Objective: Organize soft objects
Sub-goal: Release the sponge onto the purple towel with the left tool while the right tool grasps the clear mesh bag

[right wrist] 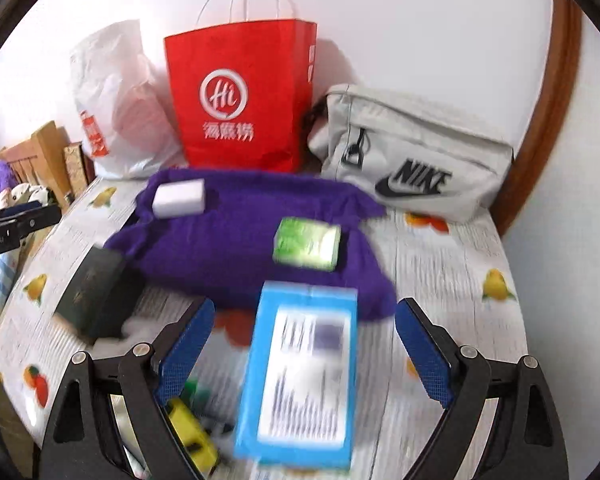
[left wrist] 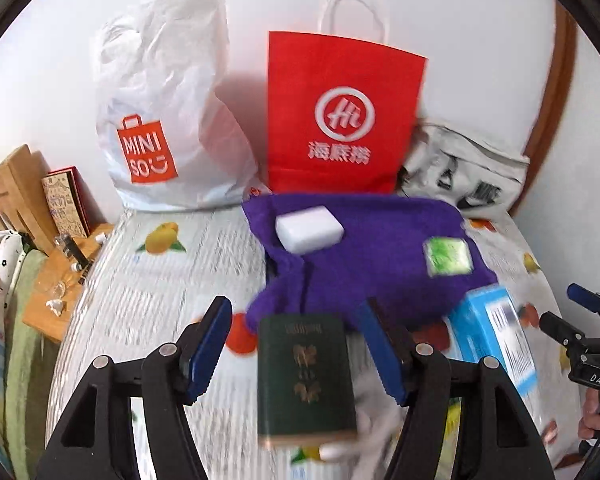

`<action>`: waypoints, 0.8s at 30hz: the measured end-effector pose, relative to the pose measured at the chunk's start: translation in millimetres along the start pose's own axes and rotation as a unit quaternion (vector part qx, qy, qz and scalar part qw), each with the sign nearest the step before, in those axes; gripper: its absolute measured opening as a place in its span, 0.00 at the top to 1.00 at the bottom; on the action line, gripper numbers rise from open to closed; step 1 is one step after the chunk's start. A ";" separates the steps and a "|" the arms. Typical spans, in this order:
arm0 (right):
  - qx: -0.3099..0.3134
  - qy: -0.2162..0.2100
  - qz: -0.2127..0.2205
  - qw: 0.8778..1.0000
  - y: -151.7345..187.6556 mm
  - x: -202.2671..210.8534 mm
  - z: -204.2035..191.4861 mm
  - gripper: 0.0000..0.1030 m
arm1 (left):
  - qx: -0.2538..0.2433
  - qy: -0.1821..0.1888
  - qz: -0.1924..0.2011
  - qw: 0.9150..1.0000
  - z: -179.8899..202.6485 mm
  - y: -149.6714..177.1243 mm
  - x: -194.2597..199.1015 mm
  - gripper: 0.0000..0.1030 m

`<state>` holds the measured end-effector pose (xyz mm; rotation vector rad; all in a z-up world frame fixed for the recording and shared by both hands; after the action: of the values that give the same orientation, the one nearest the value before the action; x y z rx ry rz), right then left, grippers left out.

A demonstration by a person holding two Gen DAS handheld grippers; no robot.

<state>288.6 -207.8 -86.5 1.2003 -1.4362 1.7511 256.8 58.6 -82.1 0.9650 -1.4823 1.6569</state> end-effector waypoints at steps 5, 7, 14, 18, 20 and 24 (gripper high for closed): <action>-0.017 -0.066 0.021 0.997 46.9 23.7 -19.5 0.12 | -0.007 -0.008 -0.027 1.000 5.6 38.5 3.0 0.38; -0.012 -0.067 0.031 0.997 64.9 28.1 -32.7 0.12 | -0.004 -0.002 -0.035 0.999 4.7 55.2 1.6 0.38; 0.070 -0.059 0.043 0.995 105.0 20.6 -86.7 0.12 | 0.007 0.010 -0.048 0.999 -6.9 101.1 -7.0 0.38; 0.102 -0.043 0.050 0.993 114.5 5.0 -108.7 0.12 | 0.019 0.007 -0.061 0.998 -17.9 118.8 -15.3 0.38; 0.111 -0.034 0.047 0.992 117.0 -5.3 -114.8 0.12 | 0.025 -0.005 -0.060 0.998 -27.2 127.0 -18.2 0.38; 0.129 0.003 0.033 0.991 123.2 -27.1 -125.1 0.12 | 0.038 0.005 -0.072 0.997 -38.7 141.4 -25.0 0.38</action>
<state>159.8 -117.0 -168.4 1.2889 -1.2875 2.0335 141.8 82.8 -173.3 1.0778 -1.3191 1.6221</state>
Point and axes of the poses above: each gripper's, at about its wrist camera, not at the fingertips, and x roughly against the way its jaws point, z to its right, y to its underside, the point moved 6 cm from there along -x, roughly the way its jaws point, and after that the axes turned 14 degrees about -z, right-handed, at the moved point
